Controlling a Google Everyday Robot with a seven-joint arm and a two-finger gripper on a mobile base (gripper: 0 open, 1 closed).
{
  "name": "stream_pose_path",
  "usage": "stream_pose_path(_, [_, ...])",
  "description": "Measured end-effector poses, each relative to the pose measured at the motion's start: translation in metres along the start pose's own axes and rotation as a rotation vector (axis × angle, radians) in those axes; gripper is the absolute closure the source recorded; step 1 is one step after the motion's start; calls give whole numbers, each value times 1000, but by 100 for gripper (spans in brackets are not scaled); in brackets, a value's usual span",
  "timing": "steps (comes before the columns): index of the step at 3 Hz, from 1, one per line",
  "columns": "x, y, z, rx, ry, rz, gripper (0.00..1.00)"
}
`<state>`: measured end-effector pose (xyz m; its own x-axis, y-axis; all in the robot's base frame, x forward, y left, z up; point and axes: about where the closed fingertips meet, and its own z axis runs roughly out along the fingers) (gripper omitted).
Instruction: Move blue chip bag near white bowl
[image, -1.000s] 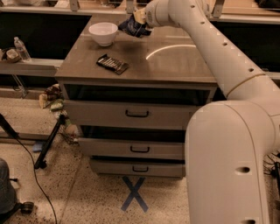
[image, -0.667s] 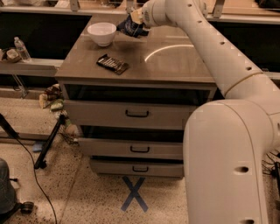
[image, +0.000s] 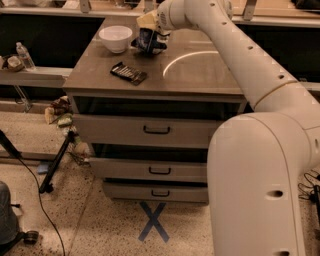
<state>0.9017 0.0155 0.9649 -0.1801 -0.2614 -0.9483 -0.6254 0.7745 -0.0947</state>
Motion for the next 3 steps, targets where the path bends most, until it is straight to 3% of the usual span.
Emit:
stream_pose_path(1, [-3, 8, 1, -20, -6, -2, 0])
stream_pose_path(2, [-3, 9, -8, -32, -21, 15, 0])
stream_pose_path(3, [6, -18, -43, 27, -27, 32, 0])
